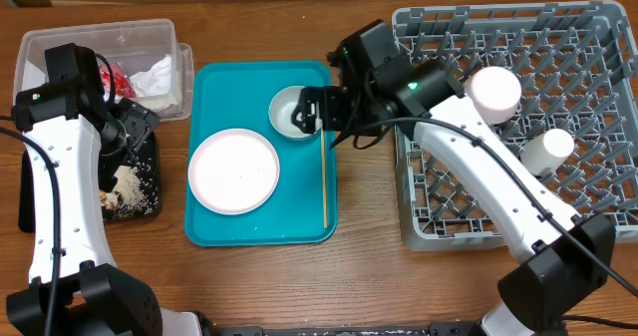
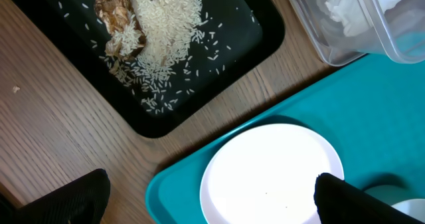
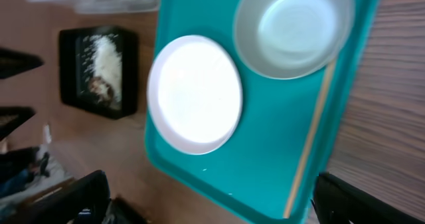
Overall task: Sort waste into correct bins and load items into the dishwasher
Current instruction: 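Reach right gripper to the white plate and grip its rim, then lift the white plate and stand it upright in the rack, then move right gripper back and grasp the small white saucer, then carry the saucer right and lower it into the rack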
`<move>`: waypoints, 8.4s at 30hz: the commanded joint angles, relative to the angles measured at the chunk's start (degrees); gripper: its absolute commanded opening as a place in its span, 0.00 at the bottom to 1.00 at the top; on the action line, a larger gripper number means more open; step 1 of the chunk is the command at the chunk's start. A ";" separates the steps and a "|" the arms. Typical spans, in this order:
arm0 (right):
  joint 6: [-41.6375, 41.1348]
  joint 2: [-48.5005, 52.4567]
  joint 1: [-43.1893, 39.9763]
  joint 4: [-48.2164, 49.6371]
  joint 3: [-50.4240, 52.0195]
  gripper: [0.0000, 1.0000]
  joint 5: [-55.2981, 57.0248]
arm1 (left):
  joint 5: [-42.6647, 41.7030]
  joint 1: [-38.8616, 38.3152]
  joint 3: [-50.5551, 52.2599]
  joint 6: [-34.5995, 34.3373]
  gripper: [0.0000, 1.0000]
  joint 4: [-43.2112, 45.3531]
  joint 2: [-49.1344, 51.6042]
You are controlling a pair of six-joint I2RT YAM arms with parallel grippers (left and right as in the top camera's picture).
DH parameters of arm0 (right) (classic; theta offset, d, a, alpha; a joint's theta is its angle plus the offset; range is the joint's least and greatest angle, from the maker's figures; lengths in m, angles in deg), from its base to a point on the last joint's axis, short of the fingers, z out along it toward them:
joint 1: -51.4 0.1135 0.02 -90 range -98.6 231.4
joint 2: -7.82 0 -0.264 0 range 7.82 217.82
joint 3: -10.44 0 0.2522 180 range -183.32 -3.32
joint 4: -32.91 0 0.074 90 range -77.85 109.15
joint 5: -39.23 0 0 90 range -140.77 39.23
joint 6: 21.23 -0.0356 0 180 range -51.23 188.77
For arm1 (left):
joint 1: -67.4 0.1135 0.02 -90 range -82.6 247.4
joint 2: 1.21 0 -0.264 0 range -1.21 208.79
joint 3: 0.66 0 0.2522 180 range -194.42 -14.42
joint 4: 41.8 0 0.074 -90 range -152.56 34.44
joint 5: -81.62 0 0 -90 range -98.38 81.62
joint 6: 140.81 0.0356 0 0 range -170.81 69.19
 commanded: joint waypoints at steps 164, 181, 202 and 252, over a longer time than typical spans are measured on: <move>6.86 21.14 -1.97 -17.84 -38.86 1.00 13.97 | -0.04 0.22 0.35 -1.20 1.00 0.04 -0.74; 18.49 38.60 10.16 -12.90 -38.23 1.00 28.17 | -0.04 0.22 0.35 -1.20 1.00 0.07 -0.74; 17.07 44.00 12.44 -11.76 -38.18 0.49 28.94 | -0.04 0.22 0.35 -1.20 1.00 0.04 -0.74; 12.70 -1.92 -51.56 -39.21 -31.67 0.04 9.81 | -0.04 0.22 0.35 -1.20 1.00 0.04 -0.74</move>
